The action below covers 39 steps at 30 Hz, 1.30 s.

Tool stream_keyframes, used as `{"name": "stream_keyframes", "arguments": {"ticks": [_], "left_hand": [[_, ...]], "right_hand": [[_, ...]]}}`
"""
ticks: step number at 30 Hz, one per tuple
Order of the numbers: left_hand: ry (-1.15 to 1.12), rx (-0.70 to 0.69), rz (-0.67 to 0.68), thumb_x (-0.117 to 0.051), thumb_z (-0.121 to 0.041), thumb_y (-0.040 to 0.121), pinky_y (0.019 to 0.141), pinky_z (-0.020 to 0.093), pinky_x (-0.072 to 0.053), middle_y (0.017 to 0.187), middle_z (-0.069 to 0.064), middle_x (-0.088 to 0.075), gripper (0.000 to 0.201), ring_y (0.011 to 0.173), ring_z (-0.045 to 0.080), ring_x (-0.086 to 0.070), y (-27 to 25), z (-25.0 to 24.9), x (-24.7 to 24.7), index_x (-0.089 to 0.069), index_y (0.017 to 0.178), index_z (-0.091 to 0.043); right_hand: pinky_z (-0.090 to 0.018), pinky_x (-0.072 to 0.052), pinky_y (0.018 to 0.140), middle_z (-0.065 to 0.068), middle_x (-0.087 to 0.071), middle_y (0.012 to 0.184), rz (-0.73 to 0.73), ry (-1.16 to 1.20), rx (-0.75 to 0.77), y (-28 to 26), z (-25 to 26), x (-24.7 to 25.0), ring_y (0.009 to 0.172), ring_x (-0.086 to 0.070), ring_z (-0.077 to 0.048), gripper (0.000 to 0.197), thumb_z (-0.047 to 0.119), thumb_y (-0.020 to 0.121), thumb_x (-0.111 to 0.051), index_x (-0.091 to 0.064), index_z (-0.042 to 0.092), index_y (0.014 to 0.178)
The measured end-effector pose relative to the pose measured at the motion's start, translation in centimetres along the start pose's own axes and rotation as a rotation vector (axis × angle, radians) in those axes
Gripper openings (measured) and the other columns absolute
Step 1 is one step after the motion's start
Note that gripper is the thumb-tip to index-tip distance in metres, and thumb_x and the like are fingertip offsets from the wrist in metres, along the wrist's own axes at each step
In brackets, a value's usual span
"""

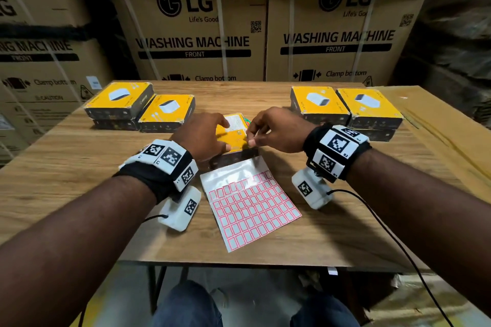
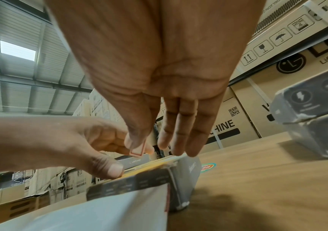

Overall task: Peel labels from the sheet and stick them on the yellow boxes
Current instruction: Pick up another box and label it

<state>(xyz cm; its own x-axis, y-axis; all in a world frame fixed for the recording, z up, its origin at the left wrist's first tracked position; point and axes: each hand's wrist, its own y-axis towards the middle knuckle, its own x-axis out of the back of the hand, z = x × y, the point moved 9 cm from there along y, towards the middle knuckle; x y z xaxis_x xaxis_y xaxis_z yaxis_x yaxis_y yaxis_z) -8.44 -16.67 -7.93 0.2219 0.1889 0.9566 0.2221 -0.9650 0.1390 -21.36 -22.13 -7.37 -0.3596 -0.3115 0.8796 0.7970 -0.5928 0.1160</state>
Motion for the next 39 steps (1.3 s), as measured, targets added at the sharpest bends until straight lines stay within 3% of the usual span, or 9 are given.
{"name": "stream_keyframes", "arguments": {"ticks": [3,7,9,13,18,26,39], "left_hand": [[0.077,0.013,0.139,-0.072,-0.045,0.083,0.09,0.029,-0.042,0.132,0.0,-0.059,0.055,0.119,0.023,-0.055,0.1,1.1,-1.2,-0.055,0.133,-0.028],[0.065,-0.031,0.185,-0.068,-0.039,0.088,0.089,0.023,-0.04,0.13,-0.001,-0.061,0.054,0.118,0.018,-0.056,0.0,1.2,-0.9,-0.053,0.137,-0.025],[0.067,-0.044,0.202,-0.068,-0.035,0.089,0.091,0.023,-0.039,0.131,-0.002,-0.06,0.054,0.119,0.017,-0.055,0.1,1.2,-0.6,-0.052,0.139,-0.022],[0.037,-0.051,0.234,-0.07,-0.03,0.088,0.097,0.023,-0.041,0.135,-0.004,-0.058,0.055,0.122,0.014,-0.054,0.7,1.6,-0.6,-0.051,0.139,-0.021],[0.006,-0.05,0.224,-0.072,-0.029,0.087,0.097,0.024,-0.044,0.134,-0.005,-0.059,0.054,0.121,0.013,-0.056,1.2,2.1,-0.6,-0.053,0.137,-0.022],[0.017,-0.062,0.218,-0.075,-0.028,0.084,0.101,0.034,-0.047,0.131,-0.005,-0.062,0.051,0.12,0.013,-0.057,1.8,2.5,-1.0,-0.057,0.132,-0.024],[0.053,-0.064,0.236,-0.075,-0.035,0.083,0.094,0.026,-0.046,0.13,-0.007,-0.061,0.055,0.119,0.012,-0.056,2.0,2.5,-1.1,-0.054,0.134,-0.027]], "right_hand": [[-0.033,-0.054,0.082,0.004,-0.073,0.093,0.038,-0.001,0.01,0.8,0.8,-1.0,0.086,-0.066,-0.011,0.004,0.024,0.086,-0.073,-0.075,0.02,0.087],[-0.02,-0.043,0.065,0.012,-0.066,0.08,0.091,-0.051,0.031,1.5,2.1,-1.7,0.075,-0.059,-0.004,0.004,0.026,0.089,-0.07,-0.071,0.026,0.085],[-0.019,-0.04,0.062,0.016,-0.063,0.075,0.112,-0.083,0.036,1.9,2.6,-1.9,0.071,-0.056,0.001,0.002,0.027,0.088,-0.071,-0.072,0.027,0.086],[-0.025,-0.047,0.069,0.012,-0.066,0.076,0.146,-0.173,0.046,2.2,3.3,-2.5,0.071,-0.056,-0.002,0.007,0.024,0.085,-0.073,-0.077,0.024,0.09],[-0.023,-0.044,0.069,0.011,-0.072,0.084,0.099,-0.249,0.088,2.1,4.0,-2.4,0.076,-0.058,-0.005,0.012,0.022,0.084,-0.073,-0.078,0.029,0.092],[-0.031,-0.054,0.076,0.014,-0.072,0.087,0.099,-0.294,0.112,2.1,4.2,-2.3,0.082,-0.062,-0.008,0.014,0.024,0.083,-0.074,-0.078,0.032,0.092],[-0.032,-0.05,0.071,0.011,-0.069,0.096,0.086,-0.419,0.235,1.5,5.0,-2.6,0.08,-0.053,-0.008,0.017,0.026,0.085,-0.07,-0.073,0.034,0.099]]}}
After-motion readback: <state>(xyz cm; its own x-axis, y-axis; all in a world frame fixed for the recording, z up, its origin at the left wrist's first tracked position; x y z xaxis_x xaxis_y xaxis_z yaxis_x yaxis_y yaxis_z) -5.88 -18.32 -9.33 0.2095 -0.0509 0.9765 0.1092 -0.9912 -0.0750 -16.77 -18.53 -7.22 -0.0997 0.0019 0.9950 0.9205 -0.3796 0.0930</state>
